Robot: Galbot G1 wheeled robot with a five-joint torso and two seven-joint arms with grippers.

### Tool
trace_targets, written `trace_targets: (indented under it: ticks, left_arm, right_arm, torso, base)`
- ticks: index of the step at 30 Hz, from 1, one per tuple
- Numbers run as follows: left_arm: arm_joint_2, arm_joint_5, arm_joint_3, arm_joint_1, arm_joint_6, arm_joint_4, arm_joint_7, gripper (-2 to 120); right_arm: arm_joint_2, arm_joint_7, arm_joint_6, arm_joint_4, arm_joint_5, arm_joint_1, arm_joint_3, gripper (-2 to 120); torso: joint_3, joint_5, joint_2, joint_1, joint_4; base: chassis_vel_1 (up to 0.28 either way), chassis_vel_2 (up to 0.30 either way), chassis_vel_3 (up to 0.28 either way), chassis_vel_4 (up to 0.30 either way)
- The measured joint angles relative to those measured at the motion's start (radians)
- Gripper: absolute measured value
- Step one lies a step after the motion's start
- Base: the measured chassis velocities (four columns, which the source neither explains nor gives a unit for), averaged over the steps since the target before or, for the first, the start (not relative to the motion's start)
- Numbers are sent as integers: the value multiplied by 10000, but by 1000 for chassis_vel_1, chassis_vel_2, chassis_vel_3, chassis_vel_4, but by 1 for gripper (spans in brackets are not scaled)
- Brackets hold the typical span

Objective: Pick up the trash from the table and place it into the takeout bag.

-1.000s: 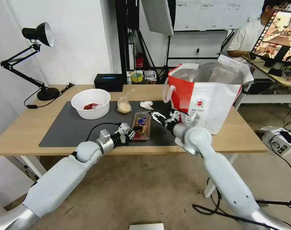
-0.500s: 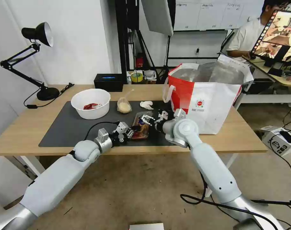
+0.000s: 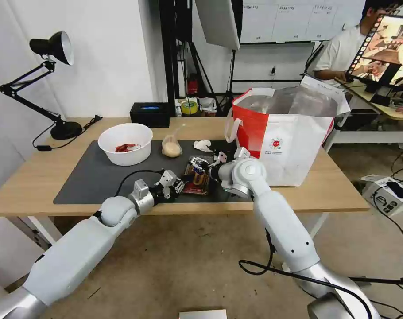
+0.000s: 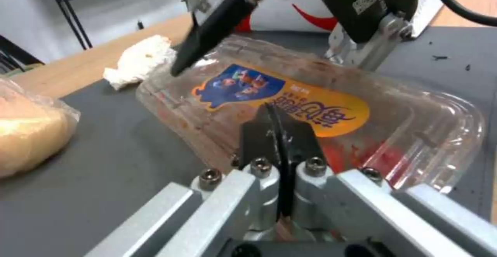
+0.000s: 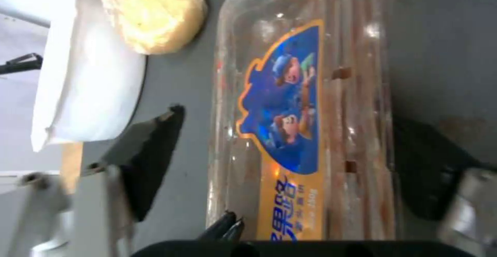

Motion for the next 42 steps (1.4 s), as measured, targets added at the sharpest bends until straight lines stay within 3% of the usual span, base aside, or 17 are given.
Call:
trace_targets:
  ticks: [14, 15, 16, 18, 23, 33, 36, 38, 42]
  left_arm:
    - [406, -216, -536, 302, -20, -344, -35, 0]
    - [489, -232, -755, 502, -20, -453, -35, 0]
    - [489, -232, -755, 502, -20, -453, -35, 0]
    - [619, -242, -1147, 865, -37, -624, -31, 0]
    - [698, -549, -2101, 1553, -127, -1111, -76, 0]
    - [551, -1090, -4329, 3635, -303, -2210, -172, 0]
    - [337, -1070, -4890, 4284, -407, -2448, -168, 0]
    - [144, -1060, -5214, 4676, -433, -2676, -171, 0]
    - [-140, -1080, -5408, 4874, -433, -2865, -269, 0]
  right_arm:
    - [171, 375, -95, -21, 306, -25, -50, 30]
    - [170, 313, -24, -22, 264, -37, -16, 15]
    - [170, 313, -24, -22, 264, -37, -16, 15]
    - [141, -200, 198, 8, -121, -151, 57, 0]
    - [-77, -1560, 757, 395, -721, -301, 288, 0]
    - [-787, -2596, 1296, 1868, -694, -683, 771, 0]
    - [-1037, -3191, 1859, 2723, -525, -783, 1023, 0]
    - [-1262, -3440, 2879, 3530, -454, -608, 1290, 0]
    - [-1648, -3148, 3914, 3964, -999, 18, 1585, 0]
  torso:
    - [7, 5, -4, 3, 16]
    - [7, 5, -4, 3, 11]
    - [7, 5, -4, 3, 11]
    - [6, 5, -4, 3, 14]
    - [6, 4, -5, 4, 9]
    - [4, 6, -4, 4, 10]
    - [4, 4, -3, 3, 11]
    - [3, 5, -2, 1, 10]
    - [3, 4, -2, 1, 10]
  base:
    - [0, 0, 0, 0]
    - [0, 0, 0, 0]
    - [0, 0, 0, 0]
    - [0, 0, 0, 0]
    - [0, 0, 0, 0]
    - [0, 0, 0, 0]
    - [0, 0, 0, 0]
    - [0, 0, 0, 0]
    - [0, 0, 0, 0]
